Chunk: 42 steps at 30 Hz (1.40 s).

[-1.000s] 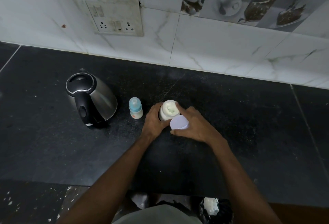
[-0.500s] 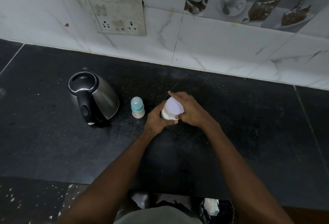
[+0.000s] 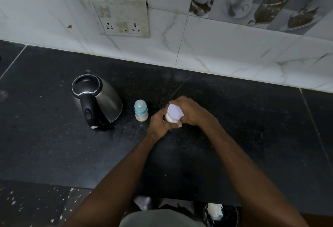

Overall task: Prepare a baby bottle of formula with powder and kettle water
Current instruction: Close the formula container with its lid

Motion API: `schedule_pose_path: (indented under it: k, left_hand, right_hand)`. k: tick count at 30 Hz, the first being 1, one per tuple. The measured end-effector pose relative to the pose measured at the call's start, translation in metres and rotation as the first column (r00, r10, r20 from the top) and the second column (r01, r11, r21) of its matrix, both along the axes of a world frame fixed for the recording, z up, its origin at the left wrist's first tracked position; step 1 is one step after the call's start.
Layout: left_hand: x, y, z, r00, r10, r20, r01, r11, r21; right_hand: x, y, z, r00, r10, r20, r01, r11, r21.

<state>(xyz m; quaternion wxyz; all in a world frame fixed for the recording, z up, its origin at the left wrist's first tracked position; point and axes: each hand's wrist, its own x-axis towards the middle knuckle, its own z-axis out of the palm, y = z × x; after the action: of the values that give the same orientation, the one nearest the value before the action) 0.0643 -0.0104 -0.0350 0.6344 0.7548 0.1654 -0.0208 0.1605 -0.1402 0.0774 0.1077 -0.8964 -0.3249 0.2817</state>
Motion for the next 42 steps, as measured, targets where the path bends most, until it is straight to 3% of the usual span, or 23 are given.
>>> schedule_pose_path:
  k: [5,13,16,18,20,22,24,27,30,32,34,36,42]
  left_hand:
    - [-0.001,0.001,-0.003,1.0,0.007,-0.012,-0.007,1.0,-0.029]
    - [0.0,0.0,-0.012,1.0,0.02,-0.005,-0.021,0.997,-0.072]
    - [0.0,0.0,-0.01,1.0,0.019,0.004,-0.019,0.998,-0.066]
    - [0.0,0.0,-0.011,1.0,0.021,0.008,-0.021,0.998,-0.065]
    - [-0.001,0.0,-0.011,1.0,0.025,0.0,-0.025,0.998,-0.066]
    - [-0.001,0.0,-0.012,1.0,0.027,-0.01,-0.027,0.997,-0.072]
    - [-0.001,0.0,-0.011,0.999,0.036,-0.01,-0.037,0.997,-0.066]
    - [-0.001,-0.001,-0.008,1.0,0.03,-0.004,-0.031,0.998,-0.049]
    - [0.001,-0.002,-0.008,1.0,0.029,0.003,-0.029,0.999,-0.037]
    - [0.001,-0.001,-0.009,1.0,0.03,0.002,-0.029,0.999,-0.039]
    - [0.0,-0.001,-0.011,0.999,0.034,-0.011,-0.034,0.998,-0.048]
    - [0.0,-0.001,-0.009,0.999,0.045,-0.029,-0.046,0.997,-0.056]
    - [0.0,0.0,-0.015,0.998,0.051,-0.032,-0.052,0.998,-0.047]
  right_hand:
    - [0.001,0.002,0.001,0.997,-0.055,0.053,0.058,0.997,-0.058]
    - [-0.002,0.0,0.015,0.947,-0.01,0.32,0.088,0.969,-0.23]
    - [-0.004,-0.003,0.024,0.907,-0.036,0.42,0.143,0.964,-0.226]
    - [-0.003,-0.004,0.019,0.95,-0.039,0.31,0.082,0.988,-0.128]
    - [-0.003,-0.003,0.013,0.995,0.042,0.093,-0.036,0.997,-0.061]
    - [-0.005,0.0,0.01,0.996,0.081,0.026,-0.079,0.995,-0.052]
    - [-0.006,0.002,0.006,0.991,0.028,0.128,-0.02,0.998,-0.064]
    - [-0.006,0.003,0.01,0.937,-0.01,0.35,0.094,0.97,-0.223]
    - [-0.007,-0.003,0.017,0.895,-0.037,0.444,0.167,0.952,-0.257]
    - [-0.006,-0.007,0.014,0.906,-0.065,0.418,0.15,0.973,-0.175]
    - [-0.005,-0.008,0.009,0.975,-0.043,0.219,0.054,0.998,-0.042]
    - [-0.005,-0.006,0.005,0.995,0.056,0.079,-0.052,0.997,-0.05]
    - [-0.014,0.008,0.0,0.944,-0.021,0.33,0.086,0.98,-0.182]
